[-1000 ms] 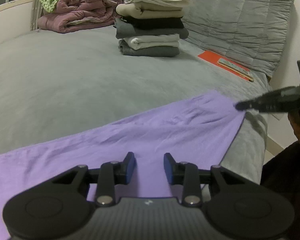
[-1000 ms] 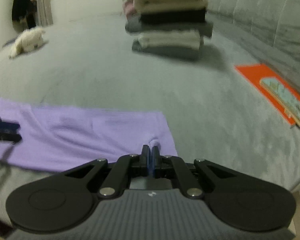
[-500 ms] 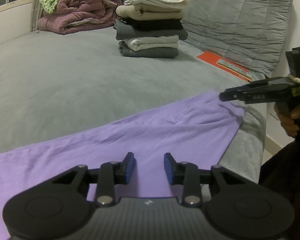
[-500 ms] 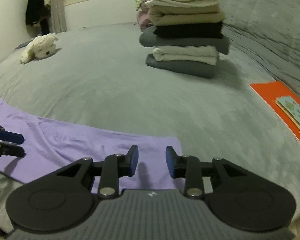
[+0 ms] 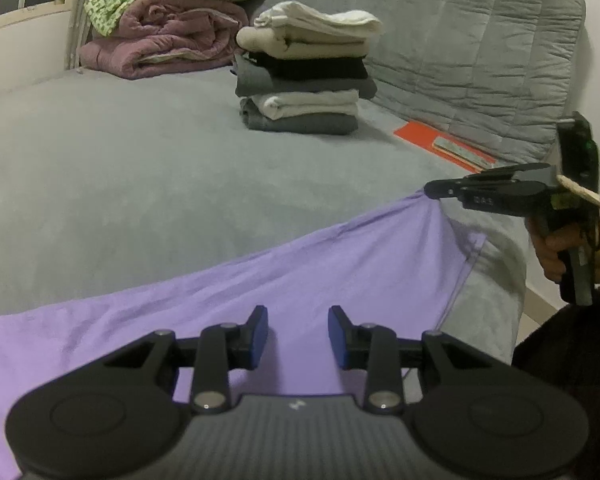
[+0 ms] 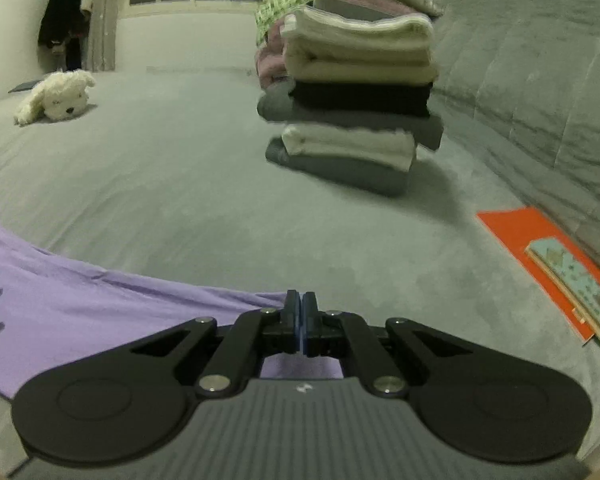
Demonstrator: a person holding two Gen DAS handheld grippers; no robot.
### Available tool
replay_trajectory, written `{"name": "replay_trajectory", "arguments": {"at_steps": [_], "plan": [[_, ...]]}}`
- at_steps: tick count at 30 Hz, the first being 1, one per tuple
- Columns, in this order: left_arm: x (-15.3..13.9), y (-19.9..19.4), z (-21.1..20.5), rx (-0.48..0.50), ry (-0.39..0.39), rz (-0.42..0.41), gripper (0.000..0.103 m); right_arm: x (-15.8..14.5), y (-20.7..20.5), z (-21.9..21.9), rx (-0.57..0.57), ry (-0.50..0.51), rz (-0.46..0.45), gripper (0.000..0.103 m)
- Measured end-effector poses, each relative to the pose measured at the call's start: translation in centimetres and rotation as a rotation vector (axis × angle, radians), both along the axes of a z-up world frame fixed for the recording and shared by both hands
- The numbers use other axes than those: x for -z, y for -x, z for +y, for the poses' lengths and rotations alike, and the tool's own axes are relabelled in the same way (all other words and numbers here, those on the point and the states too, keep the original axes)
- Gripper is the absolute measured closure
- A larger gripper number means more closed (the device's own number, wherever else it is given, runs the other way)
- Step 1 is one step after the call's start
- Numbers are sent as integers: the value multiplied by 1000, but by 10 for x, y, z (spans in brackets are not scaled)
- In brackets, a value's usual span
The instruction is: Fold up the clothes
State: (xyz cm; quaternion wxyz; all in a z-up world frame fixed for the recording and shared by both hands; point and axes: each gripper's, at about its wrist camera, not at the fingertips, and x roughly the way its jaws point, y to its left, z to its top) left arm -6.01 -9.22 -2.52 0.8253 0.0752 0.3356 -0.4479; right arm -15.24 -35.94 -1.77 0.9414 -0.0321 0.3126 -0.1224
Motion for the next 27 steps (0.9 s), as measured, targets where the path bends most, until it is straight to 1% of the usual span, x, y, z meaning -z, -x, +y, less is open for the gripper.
{"name": "replay_trajectory", "arguments": {"at_steps": [3, 5, 9, 10, 14, 17, 20, 21, 22, 23, 24, 27], "plan": [[6, 0, -5, 2, -25, 5, 69, 12, -9, 0, 1, 20, 47, 103], [6, 1, -6, 5, -26, 0, 68, 17, -13, -1, 1, 19, 66, 102], [4, 2, -5, 1, -14, 1, 68, 5, -2, -20, 58, -86, 21, 96], [3, 3, -4, -1, -11, -1, 68, 2, 0, -24, 73, -113, 10, 89], [0, 8, 1, 1, 4, -10, 68, -8, 13, -47, 128, -244, -14, 89], [0, 11, 4, 4, 4, -11, 68, -11, 26, -50, 135, -305, -1, 89], [0, 13, 4, 10, -5, -15, 68, -11, 34, -42, 118, -318, 36, 88], [1, 14, 3, 12, -7, -16, 68, -10, 37, -40, 112, -316, 46, 85], [1, 15, 3, 14, -7, -16, 68, -10, 38, -37, 108, -306, 54, 76], [1, 16, 3, 17, -7, -16, 68, -10, 39, -33, 104, -295, 59, 72], [1, 17, 3, 18, -8, -17, 68, -10, 39, -30, 99, -283, 57, 70], [0, 20, 3, 22, -11, -21, 68, -14, 43, -22, 66, -257, 40, 70]]}}
